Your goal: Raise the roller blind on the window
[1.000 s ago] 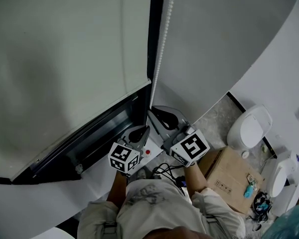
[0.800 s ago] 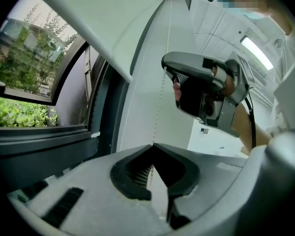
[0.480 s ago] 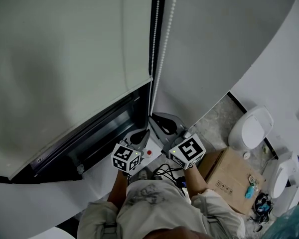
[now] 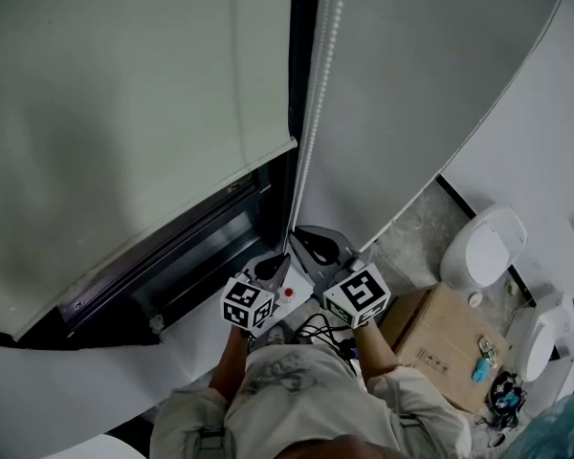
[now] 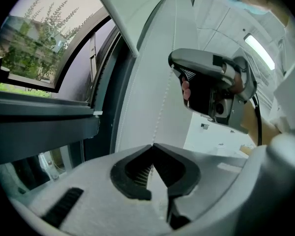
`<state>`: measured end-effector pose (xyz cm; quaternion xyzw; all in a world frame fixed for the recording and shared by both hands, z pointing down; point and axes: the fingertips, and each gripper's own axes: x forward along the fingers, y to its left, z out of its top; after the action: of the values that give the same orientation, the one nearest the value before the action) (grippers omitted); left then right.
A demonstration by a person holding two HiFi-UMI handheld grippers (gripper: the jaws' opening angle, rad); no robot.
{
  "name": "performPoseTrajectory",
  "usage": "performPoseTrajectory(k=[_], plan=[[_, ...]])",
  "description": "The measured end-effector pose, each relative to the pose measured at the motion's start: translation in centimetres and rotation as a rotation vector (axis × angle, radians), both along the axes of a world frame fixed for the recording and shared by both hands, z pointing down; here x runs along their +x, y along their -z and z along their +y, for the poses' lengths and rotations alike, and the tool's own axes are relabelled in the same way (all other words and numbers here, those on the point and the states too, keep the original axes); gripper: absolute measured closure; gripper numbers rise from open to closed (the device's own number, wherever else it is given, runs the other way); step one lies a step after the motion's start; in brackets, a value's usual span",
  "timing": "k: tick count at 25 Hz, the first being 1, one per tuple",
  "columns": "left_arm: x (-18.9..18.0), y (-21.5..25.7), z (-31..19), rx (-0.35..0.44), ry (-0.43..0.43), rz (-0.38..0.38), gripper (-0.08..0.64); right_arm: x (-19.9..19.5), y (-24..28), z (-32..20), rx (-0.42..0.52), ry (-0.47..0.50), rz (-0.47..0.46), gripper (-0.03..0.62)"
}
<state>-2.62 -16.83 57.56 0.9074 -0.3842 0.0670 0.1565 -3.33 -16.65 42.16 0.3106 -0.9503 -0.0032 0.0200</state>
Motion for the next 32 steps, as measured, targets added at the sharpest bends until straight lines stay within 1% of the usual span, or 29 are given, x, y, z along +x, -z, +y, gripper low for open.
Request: performPoseTrajectory(k=[4,8,14,18,21,23,28,32], plan=[[-0.1,-1.7,0.5,-0.024,0.005,-0.015,0.546,0.0,-1.7,0.5,-0.027,-0.001,0.016,0.571],[-0.1,-2.4,1.1,-0.036,0.003,-0.018,0.546,0.0,-2.5,0.8,-0.042,-0.003,0.008,0.571],[1.2,-2.2,1.9,-0.022,-0.005,-0.027,0.545,0.1,-2.4,0.9,-0.039,0.003,0.005,0.571],[1.3,-1.4,2.4,-0.003,0.005,-0.017,0.543,0.2,-2.1,1.0,-0.035,0.009,0.000,0.571],[0.7,-0.1,2.3,0.023,0.022,0.004,0.540,0.3,-2.1,0.9,-0.037,0.012,0.000,0.571],[0.3,1.4,2.2,0.044,0.032,0.019,0.517,0.3,-2.1,0.9,-0.036,0.016,0.001,0.571],[-0.9,6.6,2.1,0.125,0.052,0.066,0.494,0.3,-2.0,0.9,-0.034,0.022,-0.002,0.571],[-1.6,10.3,2.0,0.187,0.057,0.077,0.494,0.2,-2.2,0.9,-0.036,0.024,-0.003,0.571]])
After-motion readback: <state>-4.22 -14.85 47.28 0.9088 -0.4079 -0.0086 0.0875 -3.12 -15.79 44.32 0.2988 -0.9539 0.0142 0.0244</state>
